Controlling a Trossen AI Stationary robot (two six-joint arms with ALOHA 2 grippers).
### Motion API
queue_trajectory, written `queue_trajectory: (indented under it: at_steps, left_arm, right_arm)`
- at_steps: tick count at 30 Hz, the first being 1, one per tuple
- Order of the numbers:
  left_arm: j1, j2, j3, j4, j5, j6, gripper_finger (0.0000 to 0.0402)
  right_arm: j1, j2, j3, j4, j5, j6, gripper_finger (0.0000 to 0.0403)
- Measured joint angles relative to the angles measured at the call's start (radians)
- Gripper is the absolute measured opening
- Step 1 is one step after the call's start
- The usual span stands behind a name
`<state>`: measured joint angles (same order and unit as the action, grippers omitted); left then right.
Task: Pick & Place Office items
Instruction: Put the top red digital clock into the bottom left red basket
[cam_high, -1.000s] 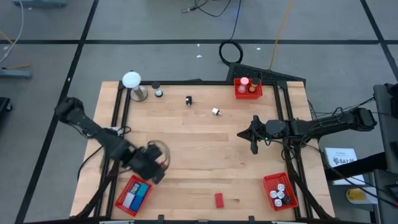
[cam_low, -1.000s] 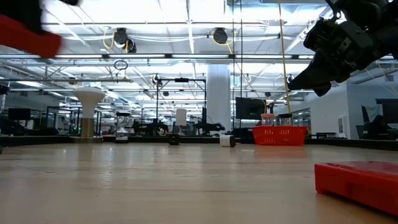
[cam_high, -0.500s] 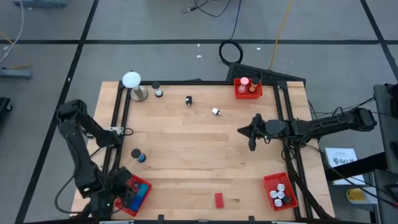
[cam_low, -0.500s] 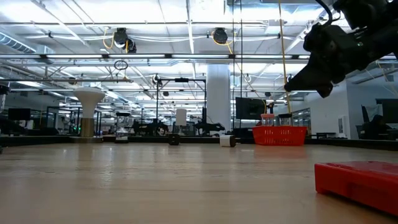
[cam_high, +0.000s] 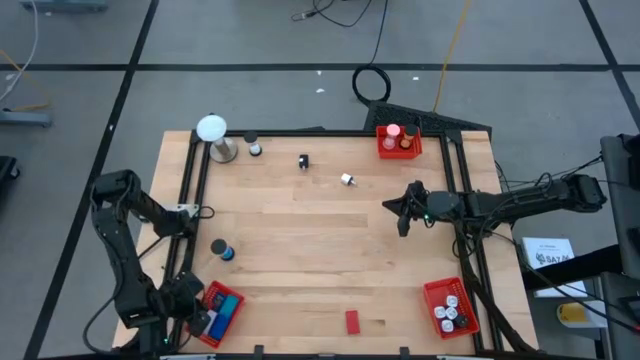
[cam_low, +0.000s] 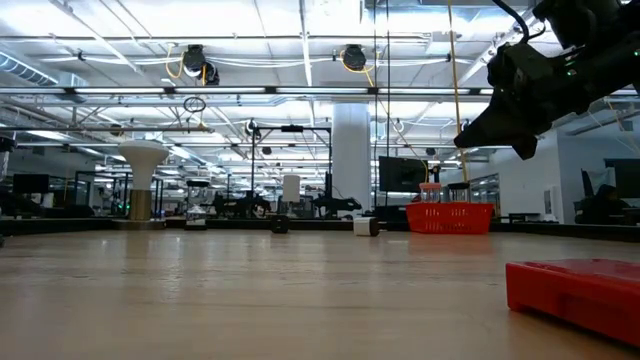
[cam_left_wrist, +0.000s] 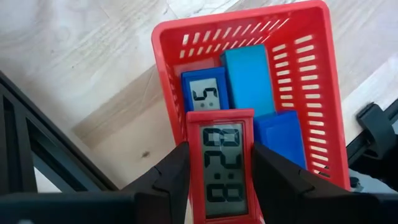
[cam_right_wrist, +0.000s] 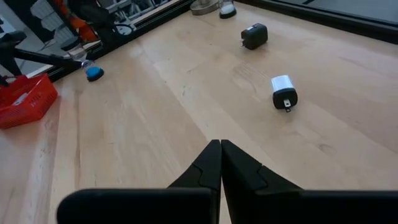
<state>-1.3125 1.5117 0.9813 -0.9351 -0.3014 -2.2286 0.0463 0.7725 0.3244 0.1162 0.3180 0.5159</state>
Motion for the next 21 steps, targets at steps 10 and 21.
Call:
queue_trajectory:
  at_steps: [10,21]
  left_arm:
    - [0.006,0.005,-0.002,0.016,-0.010,0.008,0.0145]
    - [0.100,0.014,0.022,0.138,-0.047,0.112,0.0145]
  right_arm:
    - [-0.002,0.000,0.000,0.008,0.000,0.001,0.0000]
    - [-0.002,0.000,0.000,0.008,-0.001,0.004,0.0000]
